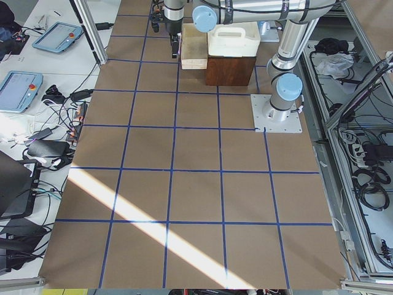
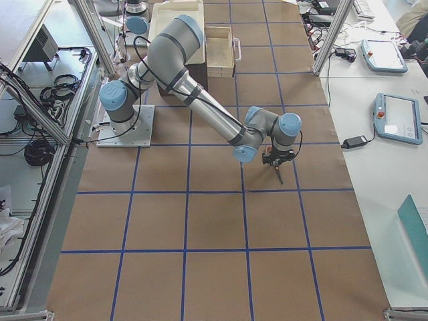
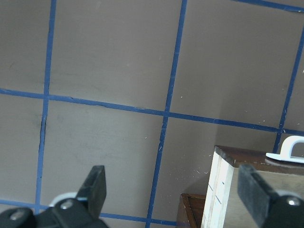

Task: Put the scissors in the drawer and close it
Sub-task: 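Lift the scissors with the right gripper and carry them over the drawer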

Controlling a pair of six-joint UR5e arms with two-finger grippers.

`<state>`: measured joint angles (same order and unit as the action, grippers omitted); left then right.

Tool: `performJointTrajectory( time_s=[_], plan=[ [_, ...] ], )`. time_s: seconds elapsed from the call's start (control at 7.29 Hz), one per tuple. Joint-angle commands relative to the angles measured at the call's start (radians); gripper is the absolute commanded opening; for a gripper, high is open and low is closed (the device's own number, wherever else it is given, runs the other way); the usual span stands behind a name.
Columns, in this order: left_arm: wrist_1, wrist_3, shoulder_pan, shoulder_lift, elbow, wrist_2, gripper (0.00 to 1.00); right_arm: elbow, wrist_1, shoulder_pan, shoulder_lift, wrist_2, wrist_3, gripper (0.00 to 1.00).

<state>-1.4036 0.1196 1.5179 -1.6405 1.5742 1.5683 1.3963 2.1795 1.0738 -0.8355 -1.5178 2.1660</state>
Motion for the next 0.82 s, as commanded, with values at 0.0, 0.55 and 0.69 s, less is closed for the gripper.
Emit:
performJointTrajectory(
  time_s=[0.0,0.55,0.69],
  plan=[
    [-0.006,0.002,-0.004,0.004,0.003,0.030,1.00,0.000,-0.001,0.000,-0.020,0.011,0.000,0.00],
    [-0.026,0.002,0.005,0.021,0.017,0.024,1.00,0.013,-0.200,0.032,-0.269,0.071,-0.110,0.00],
    [-0.026,0.002,0.007,0.021,0.018,0.027,1.00,0.015,-0.287,0.105,-0.352,0.064,-0.227,0.00]
  ],
)
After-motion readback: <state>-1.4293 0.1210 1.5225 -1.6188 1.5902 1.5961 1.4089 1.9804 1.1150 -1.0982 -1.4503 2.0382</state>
